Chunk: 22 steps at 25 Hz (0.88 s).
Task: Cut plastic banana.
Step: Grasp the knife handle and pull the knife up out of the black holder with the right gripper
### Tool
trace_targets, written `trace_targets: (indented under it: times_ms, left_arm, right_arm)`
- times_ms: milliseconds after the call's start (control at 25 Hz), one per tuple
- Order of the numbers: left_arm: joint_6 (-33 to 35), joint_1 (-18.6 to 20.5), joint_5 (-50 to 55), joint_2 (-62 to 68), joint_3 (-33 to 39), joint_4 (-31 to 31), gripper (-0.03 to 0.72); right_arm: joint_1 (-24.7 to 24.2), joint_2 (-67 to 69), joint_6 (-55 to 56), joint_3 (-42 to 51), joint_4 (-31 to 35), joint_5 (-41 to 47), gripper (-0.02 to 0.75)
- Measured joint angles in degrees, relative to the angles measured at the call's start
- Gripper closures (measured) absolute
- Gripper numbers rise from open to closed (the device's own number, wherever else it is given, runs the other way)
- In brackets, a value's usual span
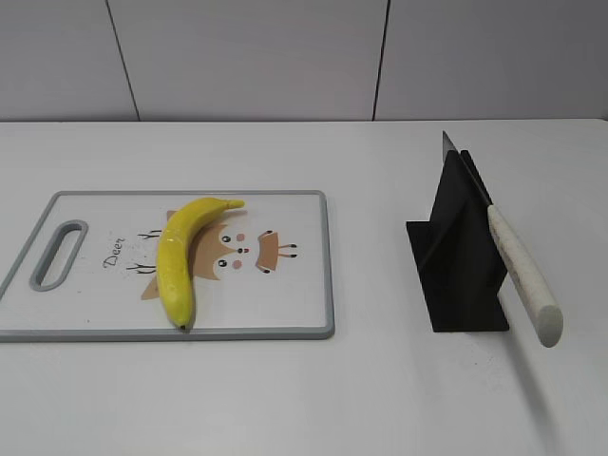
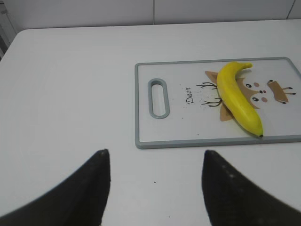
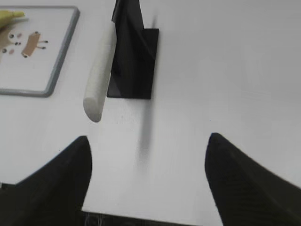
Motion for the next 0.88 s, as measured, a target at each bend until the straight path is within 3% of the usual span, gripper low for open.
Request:
trace_targets:
  times_ms: [320,560,880]
  left_arm:
    - [0.0,0.0,0.0,0.0,0.0,0.0,0.099]
    - [0.0,0.0,0.0,0.0,0.0,0.0,0.099]
    - [0.0,0.0,0.0,0.0,0.0,0.0,0.099]
  right_arm:
    - [1.3,18.9,1.7,-10.3,0.4,6.8,0.151]
    - [8.0,31.3,2.6,-17.9,-0.8,8.8,0.152]
    - [14.1,48.6,3.6,-26.0,-1.7,9.0,0.209]
